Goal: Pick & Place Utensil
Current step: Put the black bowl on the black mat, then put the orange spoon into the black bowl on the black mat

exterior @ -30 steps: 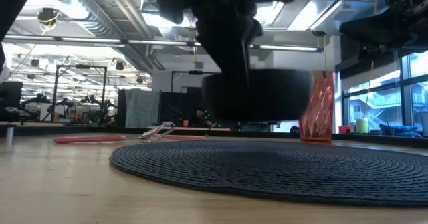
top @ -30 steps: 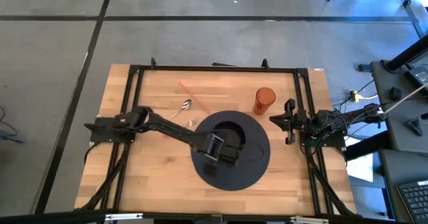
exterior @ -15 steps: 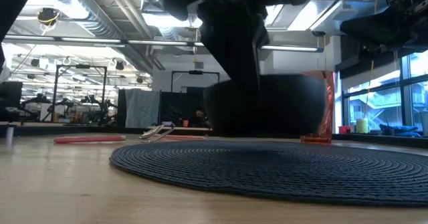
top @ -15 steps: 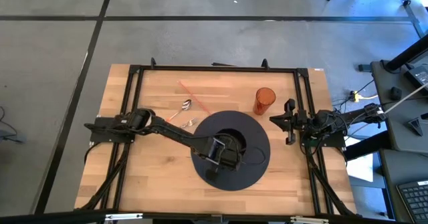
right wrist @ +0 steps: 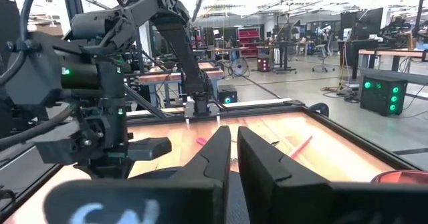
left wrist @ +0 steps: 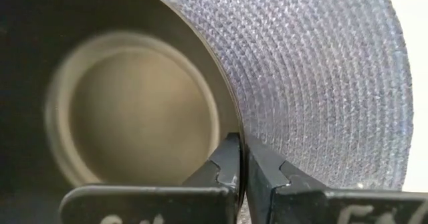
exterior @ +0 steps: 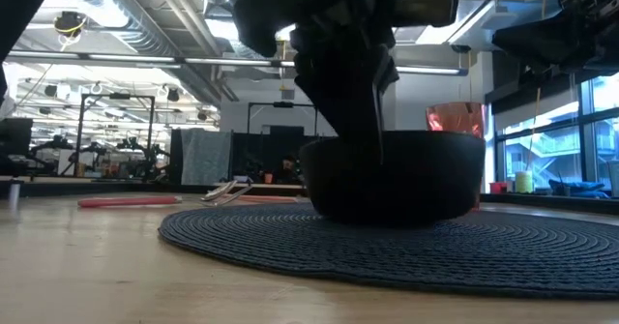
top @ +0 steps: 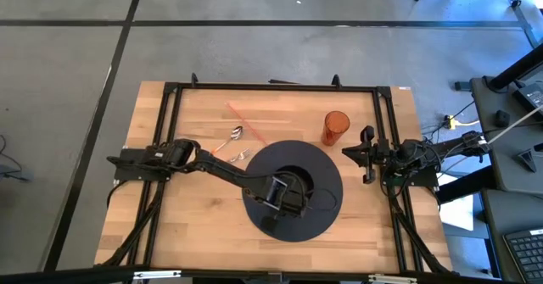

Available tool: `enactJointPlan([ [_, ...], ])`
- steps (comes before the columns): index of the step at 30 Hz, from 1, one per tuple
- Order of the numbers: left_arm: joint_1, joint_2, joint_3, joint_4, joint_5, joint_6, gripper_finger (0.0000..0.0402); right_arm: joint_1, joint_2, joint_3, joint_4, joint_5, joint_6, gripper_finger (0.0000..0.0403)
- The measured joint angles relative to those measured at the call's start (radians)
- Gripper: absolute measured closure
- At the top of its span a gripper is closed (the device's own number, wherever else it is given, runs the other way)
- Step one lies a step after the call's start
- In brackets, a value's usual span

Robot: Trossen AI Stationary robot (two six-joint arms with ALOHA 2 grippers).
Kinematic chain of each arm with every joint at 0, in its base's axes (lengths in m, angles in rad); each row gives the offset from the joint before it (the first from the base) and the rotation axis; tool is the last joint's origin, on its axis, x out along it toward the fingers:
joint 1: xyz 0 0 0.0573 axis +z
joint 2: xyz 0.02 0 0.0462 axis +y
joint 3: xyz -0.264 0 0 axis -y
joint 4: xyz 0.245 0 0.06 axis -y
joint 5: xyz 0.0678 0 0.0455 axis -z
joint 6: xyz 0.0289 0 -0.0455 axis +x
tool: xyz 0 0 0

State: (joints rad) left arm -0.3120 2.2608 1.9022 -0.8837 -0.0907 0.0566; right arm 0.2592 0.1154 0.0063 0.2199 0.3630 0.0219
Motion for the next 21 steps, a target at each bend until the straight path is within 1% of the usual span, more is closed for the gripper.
enactJointPlan([
  [4,-0.001,0.005,0.000,-0.002,-0.001,-0.015,0.0396,0.000,0.000,0.000,-0.001,-0.001,0.010,0.0373],
  [7,-0.001,0.005,0.000,-0.002,0.004,-0.018,0.0385,0.000,0.000,0.000,-0.002,-0.017,0.021,0.0373],
  [14,-0.001,0.005,-0.001,-0.002,0.007,-0.018,0.0343,0.000,0.000,0.000,-0.003,-0.024,0.023,0.0373],
  [21,-0.009,0.005,-0.001,-0.002,0.007,-0.016,0.0290,0.000,0.000,0.000,-0.004,-0.025,0.023,0.0373],
])
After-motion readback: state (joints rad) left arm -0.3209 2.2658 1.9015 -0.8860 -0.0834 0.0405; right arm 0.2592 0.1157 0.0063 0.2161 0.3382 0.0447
